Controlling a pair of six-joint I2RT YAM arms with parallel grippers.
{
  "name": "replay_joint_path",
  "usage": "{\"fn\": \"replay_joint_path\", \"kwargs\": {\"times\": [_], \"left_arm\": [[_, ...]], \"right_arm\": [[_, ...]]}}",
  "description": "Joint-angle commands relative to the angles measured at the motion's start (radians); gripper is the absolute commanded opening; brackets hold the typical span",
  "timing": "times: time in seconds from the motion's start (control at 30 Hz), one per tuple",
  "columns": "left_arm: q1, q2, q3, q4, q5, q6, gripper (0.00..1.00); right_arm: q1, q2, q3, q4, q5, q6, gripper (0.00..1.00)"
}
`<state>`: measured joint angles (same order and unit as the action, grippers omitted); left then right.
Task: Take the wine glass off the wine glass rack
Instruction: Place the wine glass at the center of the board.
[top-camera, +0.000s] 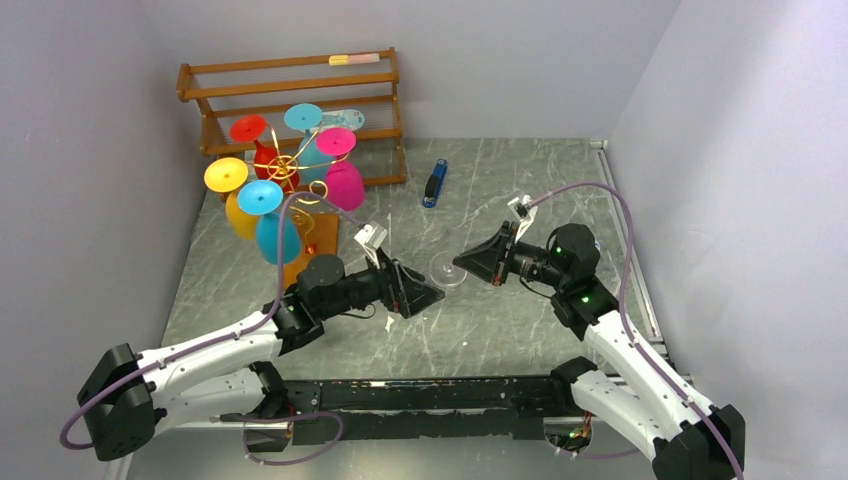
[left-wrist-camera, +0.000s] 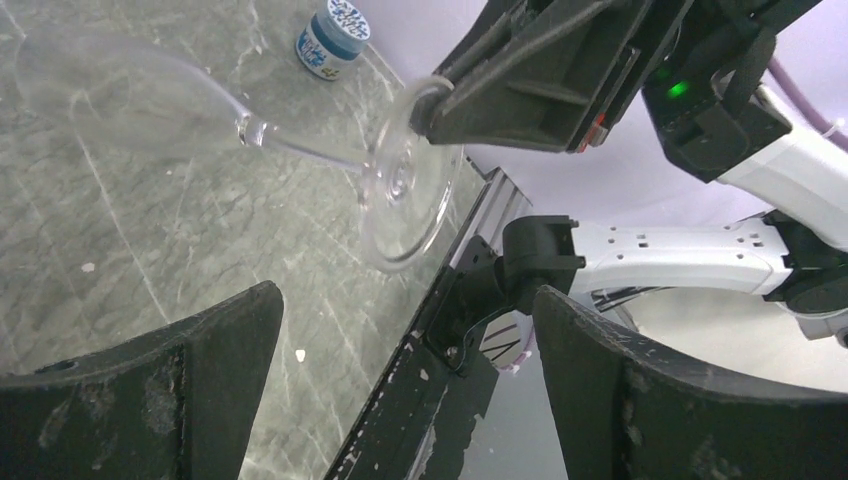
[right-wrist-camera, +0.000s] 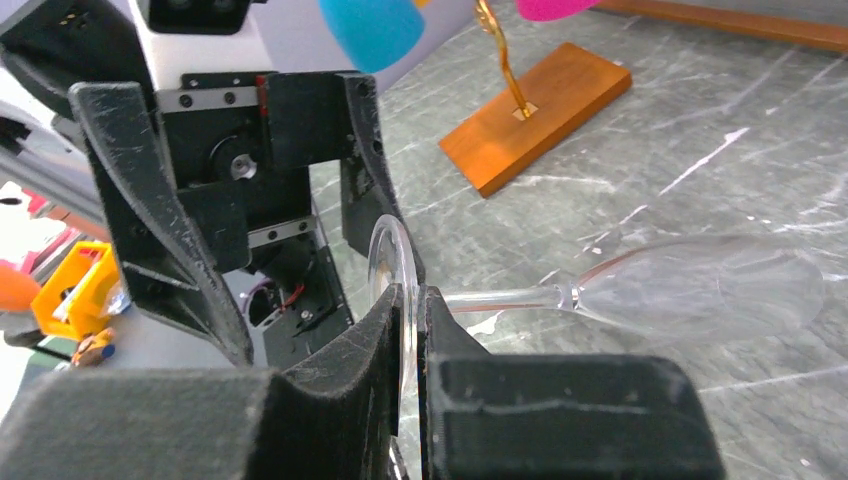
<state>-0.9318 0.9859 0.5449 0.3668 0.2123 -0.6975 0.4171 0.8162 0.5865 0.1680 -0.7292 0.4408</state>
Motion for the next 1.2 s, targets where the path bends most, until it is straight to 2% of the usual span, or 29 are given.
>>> {"fn": "replay_joint_path", "kwargs": {"times": [0.0, 0.03, 0.13, 0.17, 0.2, 0.27, 0.33, 0.37, 0.43, 0.5, 0.57, 0.73, 0.8, 0.9, 1.0, 1.1, 1.17], "left_arm": [[0.014, 0.006, -0.038, 0.137, 0.007, -0.056, 1.00], [0.016, 0.003, -0.048, 0.165, 0.009, -0.068, 0.95], [0.027, 0.014, -0.057, 0.222, 0.039, -0.084, 0.65], [0.029, 0.025, -0.048, 0.218, 0.055, -0.081, 0.60], [0.029, 0.034, -0.039, 0.209, 0.066, -0.077, 0.58], [0.031, 0.046, -0.030, 0.206, 0.081, -0.082, 0.61], [0.033, 0.053, -0.039, 0.246, 0.094, -0.096, 0.50], [0.032, 0.056, -0.043, 0.268, 0.100, -0.107, 0.47], [0.033, 0.064, -0.047, 0.303, 0.109, -0.124, 0.48], [0.034, 0.072, -0.053, 0.331, 0.111, -0.138, 0.44], [0.034, 0.074, -0.057, 0.355, 0.109, -0.150, 0.43], [0.034, 0.092, -0.034, 0.335, 0.137, -0.131, 0.27], [0.034, 0.094, -0.043, 0.348, 0.145, -0.142, 0.29], [0.034, 0.091, -0.063, 0.364, 0.149, -0.157, 0.40], [0.034, 0.087, -0.076, 0.359, 0.152, -0.160, 0.43], [0.034, 0.085, -0.066, 0.311, 0.145, -0.142, 0.39], [0.034, 0.089, -0.045, 0.247, 0.139, -0.114, 0.32]], "right_arm": [[-0.005, -0.003, 0.003, 0.070, -0.096, 0.018, 0.00], [-0.006, -0.004, 0.004, 0.072, -0.105, 0.022, 0.00], [-0.005, -0.006, 0.000, 0.076, -0.112, 0.031, 0.00], [-0.005, -0.006, -0.005, 0.082, -0.113, 0.036, 0.00], [-0.005, -0.007, -0.007, 0.089, -0.116, 0.039, 0.00], [-0.005, -0.008, -0.013, 0.094, -0.125, 0.043, 0.00], [-0.005, -0.003, -0.013, 0.095, -0.139, 0.045, 0.00], [-0.005, 0.000, -0.014, 0.096, -0.150, 0.049, 0.00], [-0.004, 0.008, -0.015, 0.103, -0.168, 0.054, 0.00], [-0.004, 0.012, -0.016, 0.103, -0.176, 0.052, 0.00], [-0.004, 0.012, -0.017, 0.096, -0.178, 0.046, 0.00], [-0.004, 0.012, -0.025, 0.108, -0.190, 0.050, 0.00], [-0.004, 0.006, -0.027, 0.111, -0.179, 0.051, 0.00], [-0.004, -0.001, -0.031, 0.125, -0.164, 0.058, 0.00], [-0.004, -0.003, -0.037, 0.151, -0.157, 0.075, 0.00], [-0.005, 0.002, -0.042, 0.172, -0.164, 0.088, 0.00], [-0.004, 0.006, -0.045, 0.178, -0.167, 0.091, 0.00]]}}
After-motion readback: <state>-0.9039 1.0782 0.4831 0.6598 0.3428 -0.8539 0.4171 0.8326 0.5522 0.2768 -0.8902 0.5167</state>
